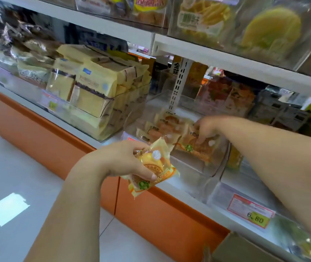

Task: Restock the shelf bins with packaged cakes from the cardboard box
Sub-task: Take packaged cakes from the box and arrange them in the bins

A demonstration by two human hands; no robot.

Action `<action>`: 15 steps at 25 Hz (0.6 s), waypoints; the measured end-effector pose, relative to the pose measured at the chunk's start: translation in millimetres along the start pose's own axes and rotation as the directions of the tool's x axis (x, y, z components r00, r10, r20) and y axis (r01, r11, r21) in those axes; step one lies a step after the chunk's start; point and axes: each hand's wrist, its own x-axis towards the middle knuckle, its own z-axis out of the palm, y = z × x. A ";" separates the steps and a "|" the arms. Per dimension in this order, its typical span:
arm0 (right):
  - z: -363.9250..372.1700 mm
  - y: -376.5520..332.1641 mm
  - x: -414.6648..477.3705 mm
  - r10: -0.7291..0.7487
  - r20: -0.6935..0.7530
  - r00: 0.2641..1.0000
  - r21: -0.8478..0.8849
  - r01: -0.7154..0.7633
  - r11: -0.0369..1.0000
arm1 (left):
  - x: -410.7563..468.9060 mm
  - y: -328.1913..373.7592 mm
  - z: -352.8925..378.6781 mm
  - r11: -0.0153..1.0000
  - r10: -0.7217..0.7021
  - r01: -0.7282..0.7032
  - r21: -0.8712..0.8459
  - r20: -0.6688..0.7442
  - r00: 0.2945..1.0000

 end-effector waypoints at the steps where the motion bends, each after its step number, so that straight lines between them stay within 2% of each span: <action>1: 4.9 0.2 7.7 0.007 -0.002 1.000 -0.049 -0.007 0.999 | 2.2 1.0 -1.1 1.000 0.011 -0.011 -0.007 0.004 1.000; 5: 17.5 2.9 23.3 0.018 -0.009 1.000 0.008 -0.018 1.000 | 5.2 5.0 -8.0 1.000 0.015 -0.015 0.005 -0.025 1.000; 11: 16.1 1.0 10.1 0.041 -0.006 0.999 -0.006 -0.042 0.999 | 3.4 11.2 -8.7 1.000 0.005 -0.004 0.014 -0.088 0.996; 13: 10.4 2.2 -6.2 -0.032 -0.186 0.982 0.032 0.039 0.999 | -0.2 16.3 -9.1 1.000 0.017 -0.016 0.008 -0.084 0.996; 14: 5.9 2.1 -21.4 -0.076 -0.292 0.953 0.153 0.125 0.980 | -1.3 18.8 -8.9 1.000 0.029 -0.029 0.001 -0.085 0.996; 15: -0.1 0.4 -41.2 -0.119 -0.361 0.925 0.320 0.243 0.916 | -2.8 21.0 -9.0 0.999 0.044 -0.044 -0.002 -0.095 0.995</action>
